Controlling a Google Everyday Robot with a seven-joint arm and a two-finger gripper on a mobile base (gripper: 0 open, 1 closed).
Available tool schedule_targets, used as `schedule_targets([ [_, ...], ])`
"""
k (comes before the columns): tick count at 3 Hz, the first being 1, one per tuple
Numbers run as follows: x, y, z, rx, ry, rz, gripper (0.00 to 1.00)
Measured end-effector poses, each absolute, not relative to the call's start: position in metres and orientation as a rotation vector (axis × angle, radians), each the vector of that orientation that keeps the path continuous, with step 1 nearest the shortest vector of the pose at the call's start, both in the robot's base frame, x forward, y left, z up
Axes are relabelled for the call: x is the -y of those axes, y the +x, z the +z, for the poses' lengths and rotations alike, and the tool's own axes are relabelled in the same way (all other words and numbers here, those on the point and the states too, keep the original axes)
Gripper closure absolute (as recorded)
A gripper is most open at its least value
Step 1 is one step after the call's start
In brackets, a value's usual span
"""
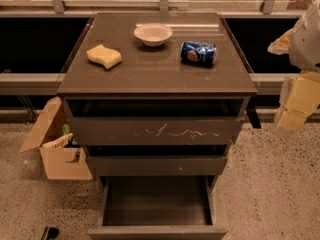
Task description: Close bottom drawer
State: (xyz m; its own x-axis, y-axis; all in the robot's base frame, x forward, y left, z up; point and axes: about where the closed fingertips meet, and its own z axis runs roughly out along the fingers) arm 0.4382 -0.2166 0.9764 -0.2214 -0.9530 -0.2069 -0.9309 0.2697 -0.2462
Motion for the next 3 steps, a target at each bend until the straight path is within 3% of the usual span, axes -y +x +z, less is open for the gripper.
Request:
schedule_targets([
  [2, 0.207, 0.440, 0.955, -2.193, -1.734, -0.010, 0.00],
  [3, 0.181, 0.435, 0.904, -2.101, -1.757, 0.200, 0.00],
])
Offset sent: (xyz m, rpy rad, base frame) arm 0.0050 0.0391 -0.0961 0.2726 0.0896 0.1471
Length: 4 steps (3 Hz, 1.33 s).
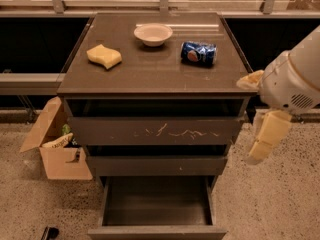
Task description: Close bottom drawer
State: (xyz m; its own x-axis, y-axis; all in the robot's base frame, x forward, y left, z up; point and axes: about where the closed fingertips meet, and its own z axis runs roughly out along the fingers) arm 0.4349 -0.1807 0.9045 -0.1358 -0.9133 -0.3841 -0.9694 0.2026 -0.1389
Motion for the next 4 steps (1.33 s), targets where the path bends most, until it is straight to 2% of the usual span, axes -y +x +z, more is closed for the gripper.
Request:
schedule_targets([
  [1, 0.152, 0.425, 0.861, -2.035, -1.767, 0.375, 0.00],
  [3, 0.148, 0.424, 0.857, -2.010, -1.781, 0.396, 0.00],
  [4, 0.127, 0.420, 0.821, -1.922, -1.811, 0.496, 0.00],
])
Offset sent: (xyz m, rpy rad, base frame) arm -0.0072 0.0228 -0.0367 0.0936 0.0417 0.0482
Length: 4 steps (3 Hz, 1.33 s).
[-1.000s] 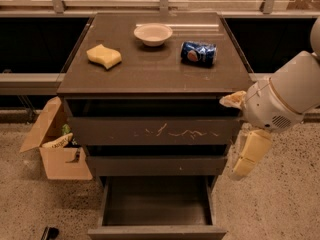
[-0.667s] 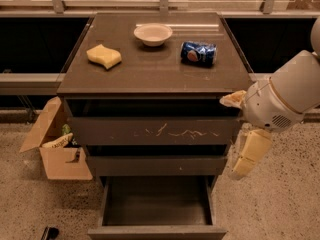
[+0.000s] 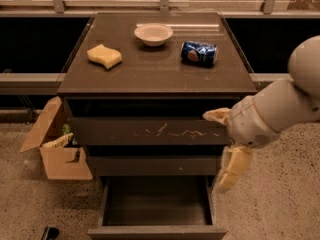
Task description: Close bottom drawer
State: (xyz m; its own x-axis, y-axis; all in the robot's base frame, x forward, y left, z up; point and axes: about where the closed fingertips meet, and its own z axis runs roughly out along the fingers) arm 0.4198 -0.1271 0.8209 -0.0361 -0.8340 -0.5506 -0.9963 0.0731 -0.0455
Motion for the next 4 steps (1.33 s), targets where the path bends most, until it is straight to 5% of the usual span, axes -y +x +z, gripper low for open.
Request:
schedule_targets([
  [2, 0.069, 0.397, 0.710, -1.821, -1.904, 0.658, 0.00],
  [4, 0.066, 0.396, 0.699, -1.840, -1.928, 0.624, 0.00],
])
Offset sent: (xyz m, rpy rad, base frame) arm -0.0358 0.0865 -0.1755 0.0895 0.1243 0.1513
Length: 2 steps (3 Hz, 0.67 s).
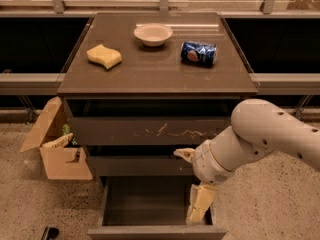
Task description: Close bottom drawer
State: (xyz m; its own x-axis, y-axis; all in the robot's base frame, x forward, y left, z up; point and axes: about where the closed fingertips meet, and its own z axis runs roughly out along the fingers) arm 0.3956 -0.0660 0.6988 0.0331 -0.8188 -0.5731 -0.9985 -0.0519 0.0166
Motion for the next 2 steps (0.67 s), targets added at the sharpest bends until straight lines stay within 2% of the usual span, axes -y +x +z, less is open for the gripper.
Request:
schedule_targets([
  [2, 0.043, 0.384, 0.605, -1.838, -1.965, 0.608, 0.00],
])
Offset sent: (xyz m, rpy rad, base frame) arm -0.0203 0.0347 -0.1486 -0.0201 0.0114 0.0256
